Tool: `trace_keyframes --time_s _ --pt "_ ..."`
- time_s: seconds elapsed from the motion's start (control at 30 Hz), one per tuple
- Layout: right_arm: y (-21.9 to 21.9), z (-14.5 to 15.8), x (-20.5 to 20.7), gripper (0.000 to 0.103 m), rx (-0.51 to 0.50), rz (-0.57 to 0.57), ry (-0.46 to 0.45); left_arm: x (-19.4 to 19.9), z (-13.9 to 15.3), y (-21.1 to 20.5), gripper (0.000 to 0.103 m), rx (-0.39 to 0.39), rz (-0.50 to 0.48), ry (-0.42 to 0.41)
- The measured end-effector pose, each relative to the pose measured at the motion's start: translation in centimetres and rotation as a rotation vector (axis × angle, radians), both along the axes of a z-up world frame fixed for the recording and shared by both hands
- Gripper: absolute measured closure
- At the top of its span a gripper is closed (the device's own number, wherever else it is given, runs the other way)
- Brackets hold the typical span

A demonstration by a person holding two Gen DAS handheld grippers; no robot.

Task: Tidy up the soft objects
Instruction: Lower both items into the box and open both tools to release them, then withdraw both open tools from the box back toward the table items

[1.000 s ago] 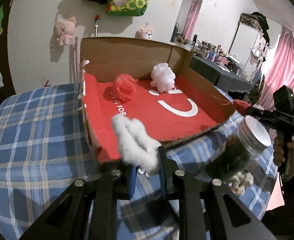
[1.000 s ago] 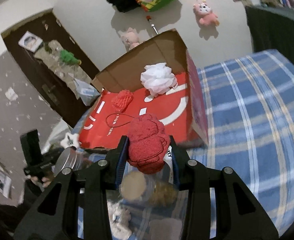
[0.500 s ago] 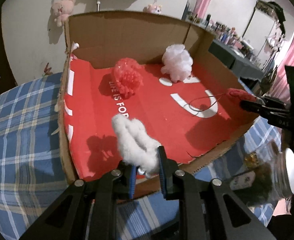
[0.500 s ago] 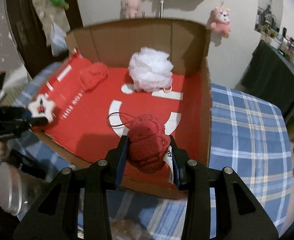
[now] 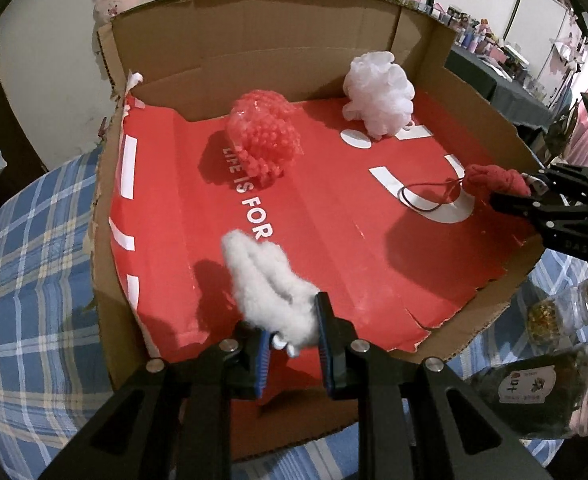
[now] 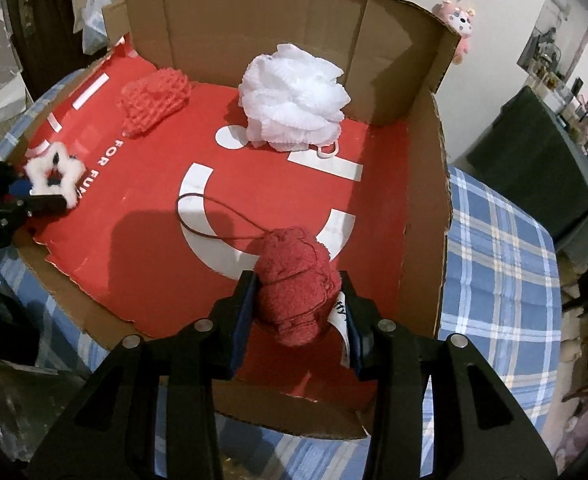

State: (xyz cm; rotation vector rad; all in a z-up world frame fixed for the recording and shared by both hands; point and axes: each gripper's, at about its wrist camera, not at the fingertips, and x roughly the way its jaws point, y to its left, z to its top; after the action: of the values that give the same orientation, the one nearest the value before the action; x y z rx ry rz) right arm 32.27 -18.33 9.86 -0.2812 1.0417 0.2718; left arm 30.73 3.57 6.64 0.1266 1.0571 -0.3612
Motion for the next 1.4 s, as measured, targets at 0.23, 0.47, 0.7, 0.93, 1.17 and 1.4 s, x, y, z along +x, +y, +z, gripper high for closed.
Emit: trace_keyframes --time_s 0.23,0.47,0.7,0.93,1.17,1.4 --pt "0.8 -0.6 -0.1 0.058 -0.066 0.030 -0.010 0.2 -0.2 -0.2 0.071 0.004 -0.001 0.002" --pt "1.3 0.0 -0.6 0.050 -0.073 0.049 -0.034 -0.1 0.3 -0.5 0.055 -0.006 -0.007 -0.010" --pt "1.3 1.9 -1.9 0.049 -0.031 0.054 -0.066 -1.3 2.0 -0.6 0.033 -0.033 0.001 -0.051" --pt "1.0 5.1 -5.0 0.046 0.045 0.052 -0.132 -3.8 4.7 -0.5 0.027 -0.068 0.017 -0.114" --pt "0.2 9.9 -10.6 0.036 0.159 0.049 -0.256 -9.1 8.3 -0.4 0.018 -0.125 0.025 -0.226" --pt "0.1 13.7 -17.5 0.023 0.233 0.053 -0.399 -16.4 11.8 -1.1 0.004 -0.157 0.033 -0.409"
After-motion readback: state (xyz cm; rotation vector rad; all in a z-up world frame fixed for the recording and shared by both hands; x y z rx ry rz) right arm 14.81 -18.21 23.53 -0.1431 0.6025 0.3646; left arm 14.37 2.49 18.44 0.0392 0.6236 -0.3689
